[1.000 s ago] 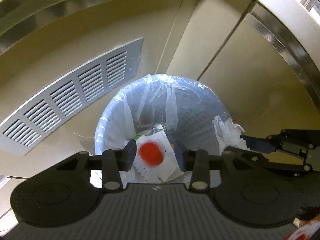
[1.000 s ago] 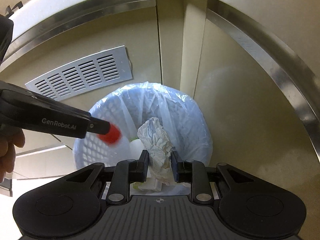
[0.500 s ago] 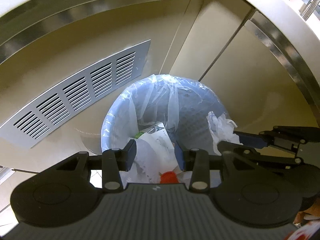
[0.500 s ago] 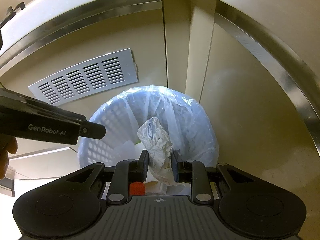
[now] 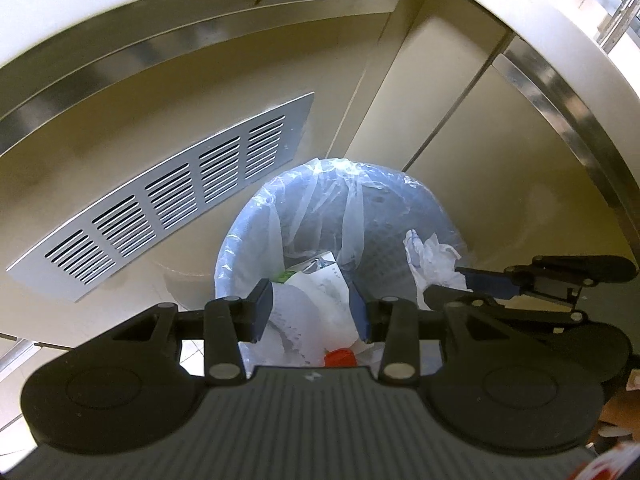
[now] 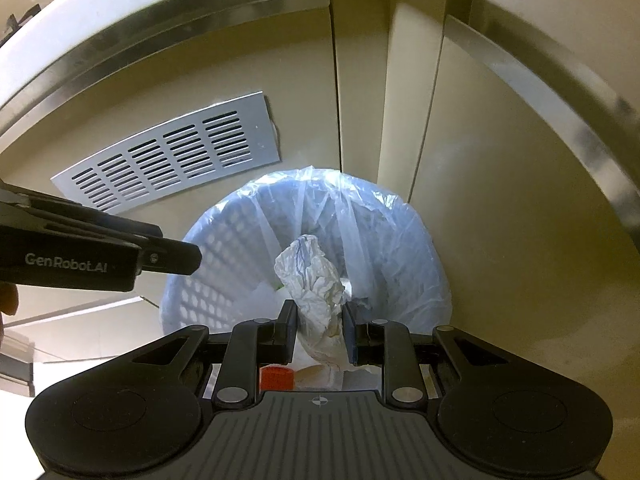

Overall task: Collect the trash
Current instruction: 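Open the right tool to drop the crumpled foil into the bin, then move both open tools back up toward the counter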

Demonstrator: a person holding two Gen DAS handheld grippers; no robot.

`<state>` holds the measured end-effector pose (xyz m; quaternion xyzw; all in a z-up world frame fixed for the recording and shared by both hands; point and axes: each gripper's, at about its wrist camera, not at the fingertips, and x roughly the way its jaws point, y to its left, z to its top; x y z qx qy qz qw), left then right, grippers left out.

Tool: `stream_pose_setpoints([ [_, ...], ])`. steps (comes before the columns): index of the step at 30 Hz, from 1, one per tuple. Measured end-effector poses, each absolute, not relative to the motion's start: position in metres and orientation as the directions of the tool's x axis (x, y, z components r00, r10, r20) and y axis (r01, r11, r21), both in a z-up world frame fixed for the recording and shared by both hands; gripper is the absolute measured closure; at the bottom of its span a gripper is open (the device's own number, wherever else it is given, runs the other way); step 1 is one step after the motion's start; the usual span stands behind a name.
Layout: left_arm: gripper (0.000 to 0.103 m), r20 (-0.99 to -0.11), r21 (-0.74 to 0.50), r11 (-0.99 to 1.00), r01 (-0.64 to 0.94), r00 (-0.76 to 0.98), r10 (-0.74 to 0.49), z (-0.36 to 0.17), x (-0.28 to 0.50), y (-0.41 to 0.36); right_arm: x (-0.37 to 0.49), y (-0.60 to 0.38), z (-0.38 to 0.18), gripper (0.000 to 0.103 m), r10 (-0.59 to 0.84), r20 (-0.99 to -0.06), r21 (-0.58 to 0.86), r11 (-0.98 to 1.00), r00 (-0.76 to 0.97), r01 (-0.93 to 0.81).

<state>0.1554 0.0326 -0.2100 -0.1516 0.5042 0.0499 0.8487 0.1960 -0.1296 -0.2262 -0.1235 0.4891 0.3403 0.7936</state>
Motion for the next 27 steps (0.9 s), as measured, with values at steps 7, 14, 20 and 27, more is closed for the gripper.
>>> stream_pose_setpoints([
  [7,0.066,-0.873,-0.209,0.946,-0.248,0.484,-0.066,-0.211,0.154,0.036,0.198,-0.128,-0.230,0.078,0.424,-0.854,0.150,0.755,0.301,-0.638],
  [14,0.066,-0.874,-0.208,0.944,-0.258,0.482,-0.061,-0.214,0.153,0.039,0.196,-0.131,-0.232,0.044,0.427,-0.850,0.158,0.766,0.308,-0.623],
  [20,0.066,-0.873,-0.209,0.942,-0.261,0.483,-0.060,-0.214,0.151,0.041,0.194,-0.131,-0.234,0.044,0.414,-0.861,0.153,0.765,0.296,-0.625],
  [27,0.066,-0.864,-0.212,0.943,-0.255,0.500,-0.059,-0.204,0.144,0.044,0.188,-0.130,-0.220,0.044,0.417,-0.856,0.146,0.763,0.306,-0.630],
])
